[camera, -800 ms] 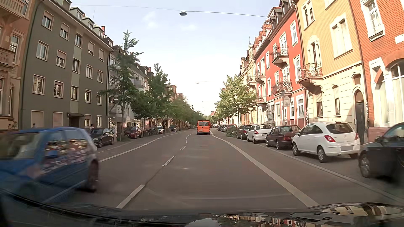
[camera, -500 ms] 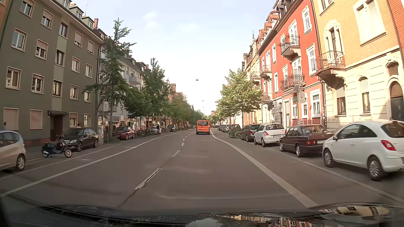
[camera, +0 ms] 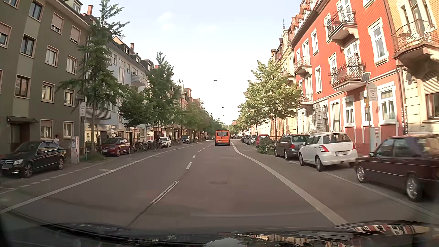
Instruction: Follow the waypoints while adhering to traffic rules and regulations
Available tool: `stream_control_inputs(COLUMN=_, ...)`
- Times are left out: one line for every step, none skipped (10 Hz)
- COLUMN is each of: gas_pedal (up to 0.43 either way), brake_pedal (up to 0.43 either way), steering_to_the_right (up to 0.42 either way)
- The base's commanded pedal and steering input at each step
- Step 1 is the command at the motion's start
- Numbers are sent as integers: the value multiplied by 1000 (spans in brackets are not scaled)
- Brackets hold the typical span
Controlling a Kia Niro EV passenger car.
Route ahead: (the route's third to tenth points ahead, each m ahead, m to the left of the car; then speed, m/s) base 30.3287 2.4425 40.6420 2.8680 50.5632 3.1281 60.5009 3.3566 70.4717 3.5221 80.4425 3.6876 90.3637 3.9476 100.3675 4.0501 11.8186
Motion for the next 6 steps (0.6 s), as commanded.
stream_control_inputs(gas_pedal=130, brake_pedal=0, steering_to_the_right=-12)
stream_control_inputs(gas_pedal=130, brake_pedal=0, steering_to_the_right=-12)
stream_control_inputs(gas_pedal=130, brake_pedal=0, steering_to_the_right=-12)
stream_control_inputs(gas_pedal=130, brake_pedal=0, steering_to_the_right=-13)
stream_control_inputs(gas_pedal=130, brake_pedal=0, steering_to_the_right=-13)
stream_control_inputs(gas_pedal=130, brake_pedal=0, steering_to_the_right=-13)
